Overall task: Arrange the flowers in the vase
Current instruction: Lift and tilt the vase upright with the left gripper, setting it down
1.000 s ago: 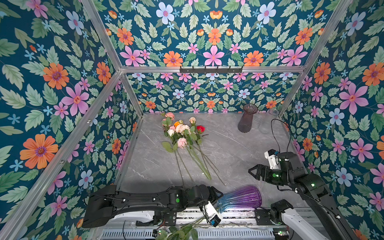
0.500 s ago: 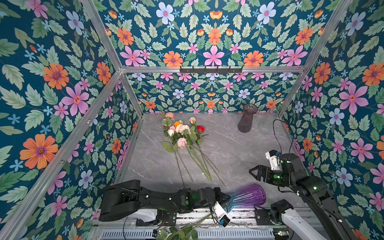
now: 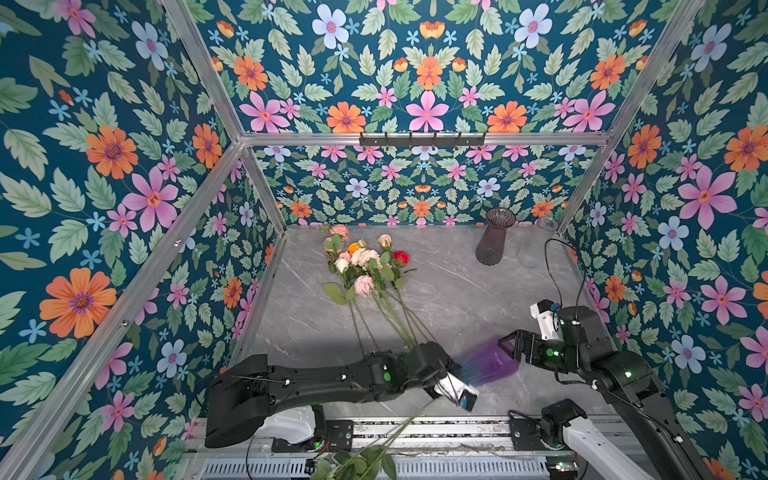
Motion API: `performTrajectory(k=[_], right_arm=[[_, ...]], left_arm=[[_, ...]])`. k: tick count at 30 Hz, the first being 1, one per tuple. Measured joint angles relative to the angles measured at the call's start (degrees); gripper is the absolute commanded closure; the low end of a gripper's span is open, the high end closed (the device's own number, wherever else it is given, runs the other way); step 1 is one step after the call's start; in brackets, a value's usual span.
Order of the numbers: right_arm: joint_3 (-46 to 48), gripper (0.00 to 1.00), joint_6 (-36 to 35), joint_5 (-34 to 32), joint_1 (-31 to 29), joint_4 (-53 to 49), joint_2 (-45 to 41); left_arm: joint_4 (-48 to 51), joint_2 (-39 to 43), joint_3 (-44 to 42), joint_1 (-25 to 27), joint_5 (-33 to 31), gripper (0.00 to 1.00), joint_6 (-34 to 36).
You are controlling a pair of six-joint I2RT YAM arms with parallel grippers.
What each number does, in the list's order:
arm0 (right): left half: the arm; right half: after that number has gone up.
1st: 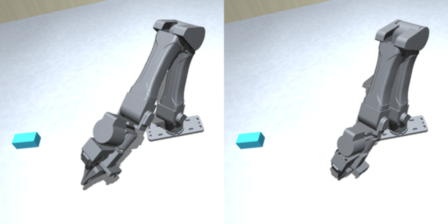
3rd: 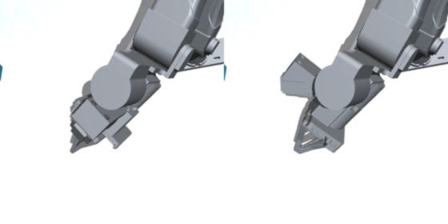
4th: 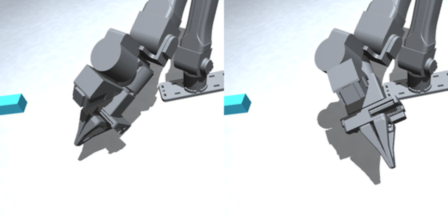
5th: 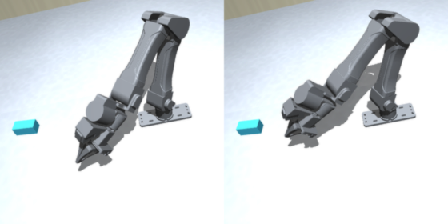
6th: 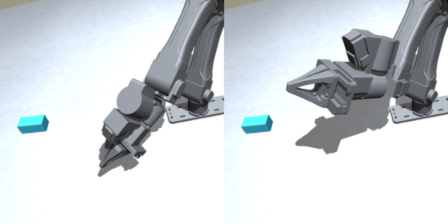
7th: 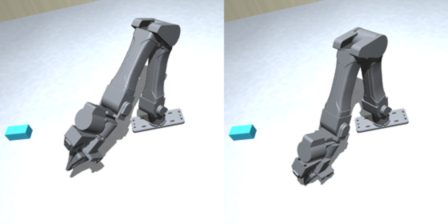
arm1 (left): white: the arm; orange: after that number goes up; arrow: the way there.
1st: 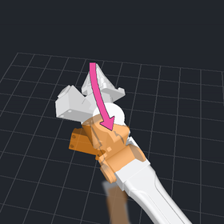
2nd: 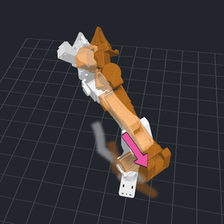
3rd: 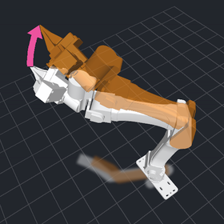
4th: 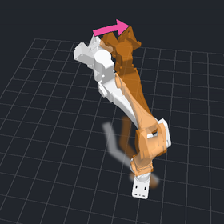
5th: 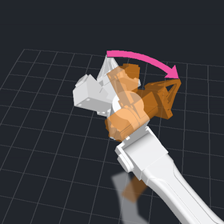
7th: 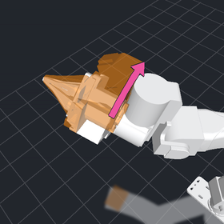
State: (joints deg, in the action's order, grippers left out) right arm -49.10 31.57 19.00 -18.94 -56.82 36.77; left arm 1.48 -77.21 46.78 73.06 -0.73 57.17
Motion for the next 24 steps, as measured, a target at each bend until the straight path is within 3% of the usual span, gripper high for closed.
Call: performTrajectory(k=[5, 12, 16, 24], right_arm=[[0.0, 0.11, 0.0, 0.0, 0.0, 0.0, 0.7], [0.0, 0.11, -0.3, 0.2, 0.0, 1.3, 2.4], [-0.7, 0.11, -0.7, 0.2, 0.0, 1.7, 2.9], [-3.0, 0.11, -2.2, 0.1, 0.0, 1.3, 4.0]], left_arm=[[17.2, -7.5, 16.1, -5.3, -0.4, 1.0, -4.5], [36.5, -19.3, 38.1, -11.0, 6.4, 1.0, -10.6], [48.0, -29.4, 54.9, -15.0, 9.6, 1.0, -15.1], [55.9, -41.0, 73.2, -20.3, 10.1, 1.0, -30.5]])
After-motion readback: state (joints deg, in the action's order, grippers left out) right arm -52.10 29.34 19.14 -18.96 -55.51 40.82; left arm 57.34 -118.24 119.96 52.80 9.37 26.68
